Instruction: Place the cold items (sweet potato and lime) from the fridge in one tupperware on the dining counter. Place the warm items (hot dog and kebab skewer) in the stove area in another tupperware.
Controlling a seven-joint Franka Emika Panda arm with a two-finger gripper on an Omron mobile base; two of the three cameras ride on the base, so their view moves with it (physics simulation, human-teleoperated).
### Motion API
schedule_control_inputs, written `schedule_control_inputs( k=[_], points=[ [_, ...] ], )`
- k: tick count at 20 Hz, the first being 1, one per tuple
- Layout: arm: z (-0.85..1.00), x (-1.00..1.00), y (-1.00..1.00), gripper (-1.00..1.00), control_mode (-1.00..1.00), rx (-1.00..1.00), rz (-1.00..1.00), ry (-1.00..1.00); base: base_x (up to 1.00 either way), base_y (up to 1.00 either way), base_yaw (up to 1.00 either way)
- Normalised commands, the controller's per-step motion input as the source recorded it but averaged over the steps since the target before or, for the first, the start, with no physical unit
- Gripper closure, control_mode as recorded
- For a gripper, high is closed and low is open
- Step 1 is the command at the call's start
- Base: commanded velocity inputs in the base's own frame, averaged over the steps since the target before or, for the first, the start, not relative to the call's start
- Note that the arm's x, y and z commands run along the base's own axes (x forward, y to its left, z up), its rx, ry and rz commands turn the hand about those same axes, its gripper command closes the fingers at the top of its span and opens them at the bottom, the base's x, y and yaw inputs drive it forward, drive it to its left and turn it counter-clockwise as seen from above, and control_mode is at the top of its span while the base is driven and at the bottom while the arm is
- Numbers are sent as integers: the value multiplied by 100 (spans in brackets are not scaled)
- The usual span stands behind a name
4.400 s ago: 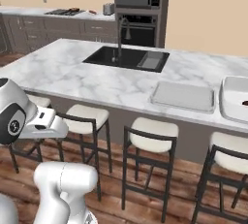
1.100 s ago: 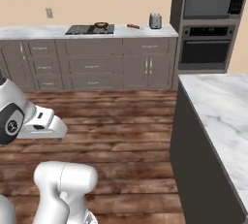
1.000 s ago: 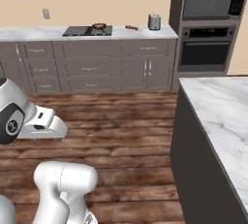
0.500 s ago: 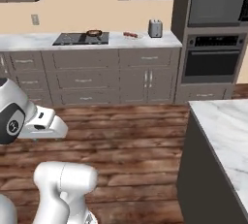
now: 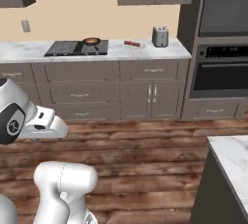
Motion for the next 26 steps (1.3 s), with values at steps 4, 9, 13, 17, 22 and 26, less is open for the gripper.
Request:
schedule_control_inputs(
  k=[4,9,13,17,22,26],
  points=[
    [0,0,0,-100,100,0,0,0,100,0,0],
    [0,0,0,-100,100,0,0,0,100,-11,0],
    [0,0,0,-100,100,0,0,0,100,-16,7],
    [0,0,0,-100,100,0,0,0,100,-19,17],
    [0,0,0,-100,100,0,0,0,100,-19,16],
    [0,0,0,-100,100,0,0,0,100,-7,9]
  ],
)
